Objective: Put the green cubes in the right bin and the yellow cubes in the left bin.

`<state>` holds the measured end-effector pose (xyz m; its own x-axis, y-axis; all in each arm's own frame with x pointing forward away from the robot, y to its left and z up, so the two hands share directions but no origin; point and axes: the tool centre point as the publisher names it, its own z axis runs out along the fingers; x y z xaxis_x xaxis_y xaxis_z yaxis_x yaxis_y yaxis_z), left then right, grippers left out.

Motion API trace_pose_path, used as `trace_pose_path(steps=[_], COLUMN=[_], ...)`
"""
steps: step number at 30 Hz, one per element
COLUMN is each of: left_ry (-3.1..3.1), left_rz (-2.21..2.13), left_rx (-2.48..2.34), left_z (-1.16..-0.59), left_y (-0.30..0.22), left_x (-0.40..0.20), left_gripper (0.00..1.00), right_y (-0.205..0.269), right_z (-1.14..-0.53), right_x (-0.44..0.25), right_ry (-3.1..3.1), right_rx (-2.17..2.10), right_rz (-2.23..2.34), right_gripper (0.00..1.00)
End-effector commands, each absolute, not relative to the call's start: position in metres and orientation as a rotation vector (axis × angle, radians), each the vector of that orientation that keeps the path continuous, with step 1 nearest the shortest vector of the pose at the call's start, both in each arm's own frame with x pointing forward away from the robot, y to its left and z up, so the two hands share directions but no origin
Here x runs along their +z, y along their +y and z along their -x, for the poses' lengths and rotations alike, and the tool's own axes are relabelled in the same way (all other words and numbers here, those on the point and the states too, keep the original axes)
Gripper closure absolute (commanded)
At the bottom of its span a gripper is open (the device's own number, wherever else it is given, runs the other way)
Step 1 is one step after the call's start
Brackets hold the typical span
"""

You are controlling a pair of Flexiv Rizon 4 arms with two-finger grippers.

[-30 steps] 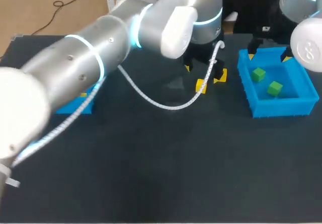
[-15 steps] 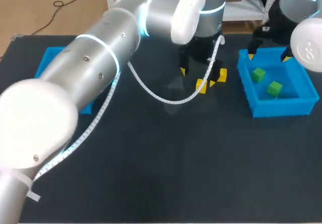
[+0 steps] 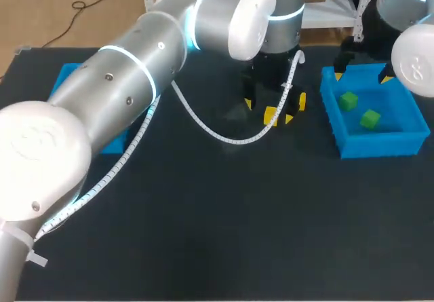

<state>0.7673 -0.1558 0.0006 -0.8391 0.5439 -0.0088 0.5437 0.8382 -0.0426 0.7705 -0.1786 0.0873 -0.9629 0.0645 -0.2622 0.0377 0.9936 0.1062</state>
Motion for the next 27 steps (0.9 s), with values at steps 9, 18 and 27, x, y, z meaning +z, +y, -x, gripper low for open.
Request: trace_pose_path(steps=[9,18,27], left_ry=[-2.998,-2.965,-3.198], left_rz=[0.833,0.783,0.940], left_rx=[0.132,0.187,0.198], left_z=[-0.765,-0.755,-0.774], left_y=[-0.164,-0.157,-0.112], left_x=[-0.002,-0.009,0.059], left_gripper=[0.78,1.00,1.00], right_y=[-0.179,-0.179,-0.179], right_z=[-0.768,-0.768,-0.768], right_x=[0.087,0.087,0.087], right_ry=[2.862,2.862,2.862], right_rx=[0.142,0.142,0.142], right_rz=[-0.078,-0.078,-0.078], right_gripper=[0.00,0.00,0.00])
